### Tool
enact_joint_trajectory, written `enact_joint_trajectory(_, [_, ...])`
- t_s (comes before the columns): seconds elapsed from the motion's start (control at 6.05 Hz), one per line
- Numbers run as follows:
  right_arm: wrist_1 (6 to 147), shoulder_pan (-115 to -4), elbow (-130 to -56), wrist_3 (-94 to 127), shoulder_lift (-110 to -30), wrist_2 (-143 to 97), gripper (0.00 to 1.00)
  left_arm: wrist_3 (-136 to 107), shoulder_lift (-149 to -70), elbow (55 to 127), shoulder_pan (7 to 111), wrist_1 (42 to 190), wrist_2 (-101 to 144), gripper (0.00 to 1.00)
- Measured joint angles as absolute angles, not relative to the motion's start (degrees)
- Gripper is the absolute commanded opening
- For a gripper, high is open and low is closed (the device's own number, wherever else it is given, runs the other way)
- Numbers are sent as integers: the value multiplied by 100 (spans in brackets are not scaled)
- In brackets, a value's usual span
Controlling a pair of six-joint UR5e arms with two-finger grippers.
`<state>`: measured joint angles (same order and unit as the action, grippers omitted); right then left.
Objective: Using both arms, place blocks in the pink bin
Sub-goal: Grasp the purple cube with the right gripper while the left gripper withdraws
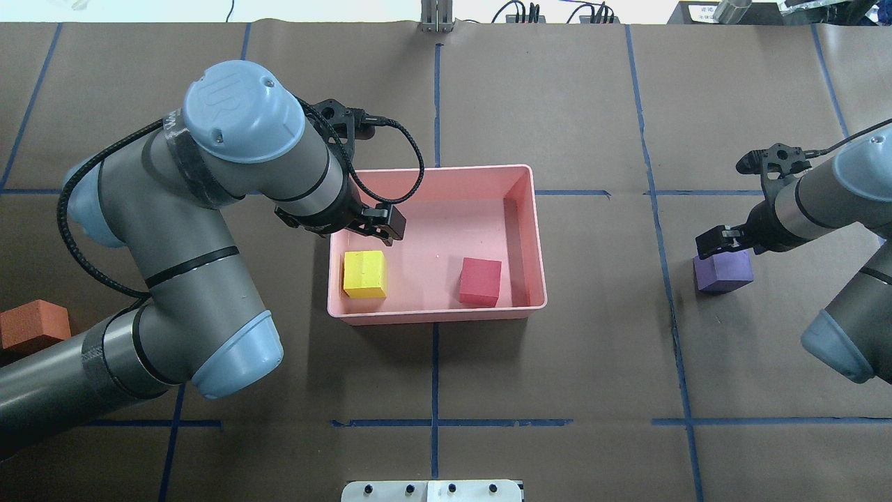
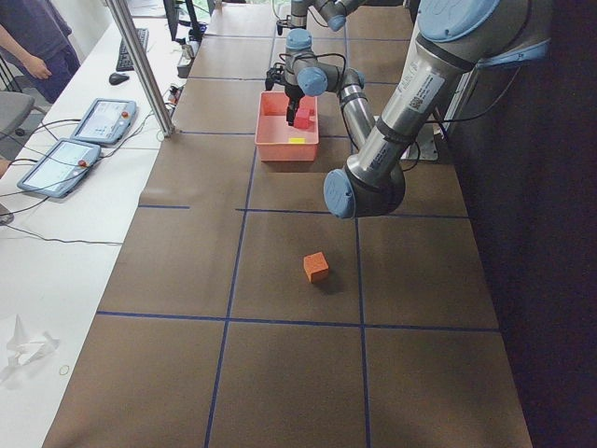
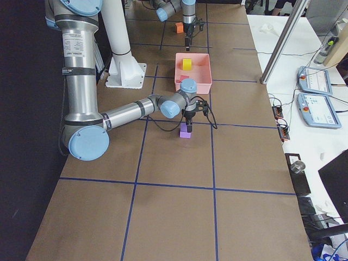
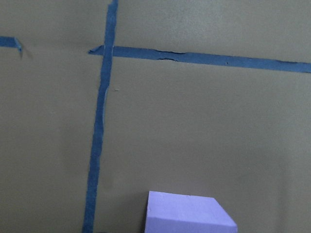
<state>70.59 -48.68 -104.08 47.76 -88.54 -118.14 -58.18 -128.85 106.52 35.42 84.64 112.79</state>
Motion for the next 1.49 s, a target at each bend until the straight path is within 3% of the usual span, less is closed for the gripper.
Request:
enact_joint_trajectory(0.17, [7081,-4792,-10345,4780,-8860,-11788,100,-5818,-12881,10652,3542,8464,11280,100])
enact_joint_trajectory(0.33, [7084,-4690,-10203,4781,-8846,-11747,93,-5816,-12875,10652,3542,8467,11281,100])
enact_joint_trajectory(0.5, [7079,-4595,-10068,4781,-8823,-11694,53,-5809,-12867,10652,3542,8470,11278,100])
enact_joint_trajectory(0.66, [7076,-4544,-10024,4781,-8812,-11675,25,-5798,-12848,10660,3542,8475,11279,100])
enact_joint_trajectory(1.16, [7193,-4517,-10207,4857,-8460,-11733,25,-5577,-12698,10774,3577,8468,11313,100])
enact_joint_trajectory(1.49, [8326,-4499,-10241,5255,-7198,-11782,25,-4525,-12098,11226,3738,8463,11348,100])
